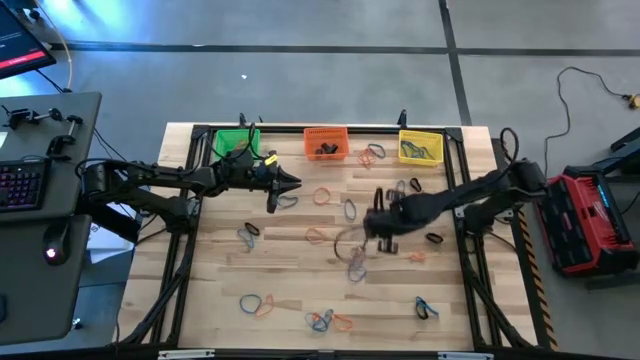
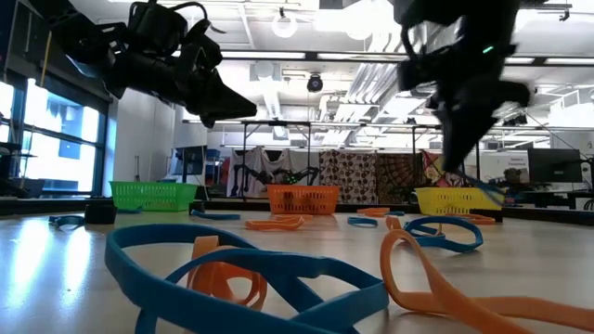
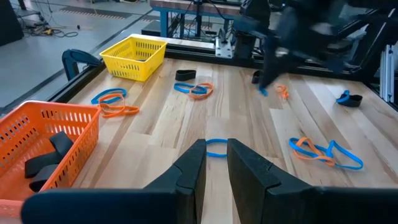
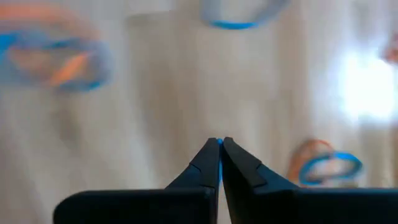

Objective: Sort rubber bands into baskets
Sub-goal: Put the blue rubber band into the yellow bin

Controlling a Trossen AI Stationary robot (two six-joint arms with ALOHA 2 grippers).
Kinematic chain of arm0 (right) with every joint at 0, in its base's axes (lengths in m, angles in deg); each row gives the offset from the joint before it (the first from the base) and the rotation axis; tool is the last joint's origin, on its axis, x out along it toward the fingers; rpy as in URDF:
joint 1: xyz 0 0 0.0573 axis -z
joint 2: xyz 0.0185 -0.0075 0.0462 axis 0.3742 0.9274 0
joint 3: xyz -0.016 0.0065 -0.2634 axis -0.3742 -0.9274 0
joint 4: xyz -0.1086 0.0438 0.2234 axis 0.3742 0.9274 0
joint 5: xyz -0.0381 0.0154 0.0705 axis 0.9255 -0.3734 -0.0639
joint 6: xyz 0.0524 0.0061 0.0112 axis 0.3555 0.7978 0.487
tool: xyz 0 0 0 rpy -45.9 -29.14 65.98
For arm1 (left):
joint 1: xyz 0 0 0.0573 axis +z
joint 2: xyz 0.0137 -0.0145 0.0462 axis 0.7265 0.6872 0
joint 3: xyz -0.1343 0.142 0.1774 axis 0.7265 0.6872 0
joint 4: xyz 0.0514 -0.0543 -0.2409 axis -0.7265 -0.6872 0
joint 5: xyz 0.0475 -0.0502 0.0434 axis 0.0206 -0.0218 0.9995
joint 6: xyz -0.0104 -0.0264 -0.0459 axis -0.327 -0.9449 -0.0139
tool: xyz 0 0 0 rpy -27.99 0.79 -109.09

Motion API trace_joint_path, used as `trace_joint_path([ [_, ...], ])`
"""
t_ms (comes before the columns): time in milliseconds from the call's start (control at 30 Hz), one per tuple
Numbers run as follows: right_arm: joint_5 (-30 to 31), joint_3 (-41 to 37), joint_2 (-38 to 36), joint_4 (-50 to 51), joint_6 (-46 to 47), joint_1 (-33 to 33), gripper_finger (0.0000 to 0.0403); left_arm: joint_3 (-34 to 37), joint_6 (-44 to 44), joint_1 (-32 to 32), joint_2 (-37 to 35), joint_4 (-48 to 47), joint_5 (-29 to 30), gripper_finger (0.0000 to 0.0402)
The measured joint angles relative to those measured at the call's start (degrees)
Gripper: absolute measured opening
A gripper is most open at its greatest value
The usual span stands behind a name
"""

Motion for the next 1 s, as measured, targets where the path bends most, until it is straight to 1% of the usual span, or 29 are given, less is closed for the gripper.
trace_joint_path([
  [133, 3.7, -1.2, 0.0, -0.4, 4.0, 8.0, 0.0, 0.0, 0.0, 0.0, 0.0, 0.0, 0.0, 0.0058],
  [200, 6.2, -1.2, 0.0, -1.5, 4.3, 12.0, 0.0, 0.0, 0.0, 0.0, 0.0, 0.1, 0.0, 0.0058],
  [433, 11.9, -1.1, -1.7, -11.4, -2.2, 26.6, 0.0, 0.0, 0.0, 0.0, 0.0, 0.0, 0.0, 0.0058],
  [633, 19.4, -1.1, -2.3, -16.2, -7.0, 37.8, 0.0, 0.0, 0.0, 0.0, 0.0, 0.0, 0.0, 0.0058],
  [867, 23.9, -1.1, -2.3, -23.0, -12.7, 46.0, 0.0, 0.0, 0.4, 0.0, 0.0, 0.0, 0.0, 0.0058],
  [1000, 22.3, -1.1, -2.2, -23.6, -13.5, 50.6, 0.0, 0.0, 0.4, 0.0, 0.0, 0.0, 0.0, 0.0058],
])
